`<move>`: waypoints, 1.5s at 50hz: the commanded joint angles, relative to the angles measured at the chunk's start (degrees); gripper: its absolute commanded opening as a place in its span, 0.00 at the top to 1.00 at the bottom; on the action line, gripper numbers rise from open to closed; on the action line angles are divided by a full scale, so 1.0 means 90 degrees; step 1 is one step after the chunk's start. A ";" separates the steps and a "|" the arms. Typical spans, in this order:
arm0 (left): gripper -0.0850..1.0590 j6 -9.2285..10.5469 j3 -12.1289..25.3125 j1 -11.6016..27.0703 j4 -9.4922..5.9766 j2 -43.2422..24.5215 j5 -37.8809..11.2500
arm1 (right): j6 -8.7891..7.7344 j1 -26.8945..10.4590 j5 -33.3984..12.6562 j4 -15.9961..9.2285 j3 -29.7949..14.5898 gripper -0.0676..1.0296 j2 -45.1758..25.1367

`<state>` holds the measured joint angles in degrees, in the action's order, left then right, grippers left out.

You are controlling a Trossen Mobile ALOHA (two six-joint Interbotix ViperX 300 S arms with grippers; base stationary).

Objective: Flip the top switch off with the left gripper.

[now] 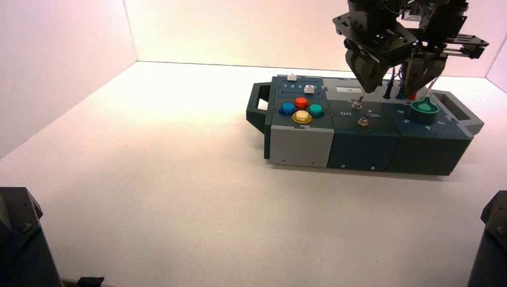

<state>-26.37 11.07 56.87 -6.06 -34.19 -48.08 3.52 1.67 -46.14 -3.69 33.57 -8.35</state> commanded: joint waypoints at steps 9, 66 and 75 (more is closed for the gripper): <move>0.95 -0.0010 0.0156 -0.0039 -0.0020 0.0000 -0.0010 | -0.0039 -0.0088 0.0068 -0.0039 0.0029 0.96 -0.0127; 0.95 -0.0010 -0.0439 -0.0195 -0.0010 0.0225 0.0029 | -0.0039 -0.0088 0.0088 -0.0059 0.0039 0.96 -0.0088; 0.95 -0.0010 -0.0303 -0.0186 -0.0020 0.0420 0.0078 | -0.0039 -0.0107 0.0117 -0.0088 0.0078 0.96 -0.0029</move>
<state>-26.28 6.77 56.16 -6.42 -34.28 -48.08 3.25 1.49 -45.88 -3.96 33.75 -8.26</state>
